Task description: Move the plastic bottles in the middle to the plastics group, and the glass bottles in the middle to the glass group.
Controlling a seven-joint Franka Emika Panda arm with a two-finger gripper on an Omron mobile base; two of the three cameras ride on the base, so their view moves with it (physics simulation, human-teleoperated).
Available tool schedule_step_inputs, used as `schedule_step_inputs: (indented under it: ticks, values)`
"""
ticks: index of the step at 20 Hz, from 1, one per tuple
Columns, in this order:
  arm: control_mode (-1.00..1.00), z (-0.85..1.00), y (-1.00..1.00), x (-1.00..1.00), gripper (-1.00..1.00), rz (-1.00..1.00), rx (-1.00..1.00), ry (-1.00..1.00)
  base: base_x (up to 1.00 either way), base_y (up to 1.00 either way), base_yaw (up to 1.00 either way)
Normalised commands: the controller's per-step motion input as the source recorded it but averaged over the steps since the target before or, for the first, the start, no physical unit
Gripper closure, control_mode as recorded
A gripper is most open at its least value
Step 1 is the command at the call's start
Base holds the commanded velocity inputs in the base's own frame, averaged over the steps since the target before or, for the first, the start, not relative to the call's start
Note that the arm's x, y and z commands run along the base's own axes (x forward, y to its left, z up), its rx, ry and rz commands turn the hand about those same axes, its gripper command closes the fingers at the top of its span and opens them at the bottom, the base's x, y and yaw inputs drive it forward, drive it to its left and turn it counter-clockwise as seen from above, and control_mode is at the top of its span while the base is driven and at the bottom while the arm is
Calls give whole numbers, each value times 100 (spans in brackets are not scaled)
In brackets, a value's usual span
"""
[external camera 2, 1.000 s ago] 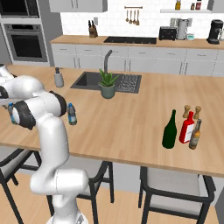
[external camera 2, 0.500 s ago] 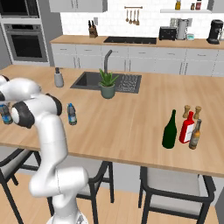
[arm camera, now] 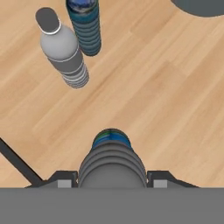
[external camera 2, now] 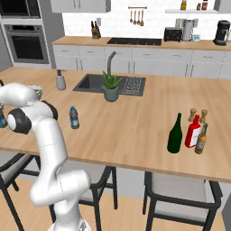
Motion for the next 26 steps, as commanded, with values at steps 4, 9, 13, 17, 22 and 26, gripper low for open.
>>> schedule_step_inputs:
  ticks: [4, 9, 13, 17, 22, 26]
  values:
    - [-100, -33, 7, 0, 100, 0, 0, 0, 0, 0, 0]
    - [-100, -55, 3, 0, 100, 0, 0, 0, 0, 0, 0]
    - [-100, -14, 0, 0, 100, 0, 0, 0, 0, 0, 0]
    - [-100, 0, 6, 7, 100, 0, 2, 0, 0, 0, 0]
    - [-100, 0, 18, 18, 100, 0, 1, 0, 0, 0, 0]
    - [-100, 0, 5, 14, 100, 0, 1, 0, 0, 0, 0]
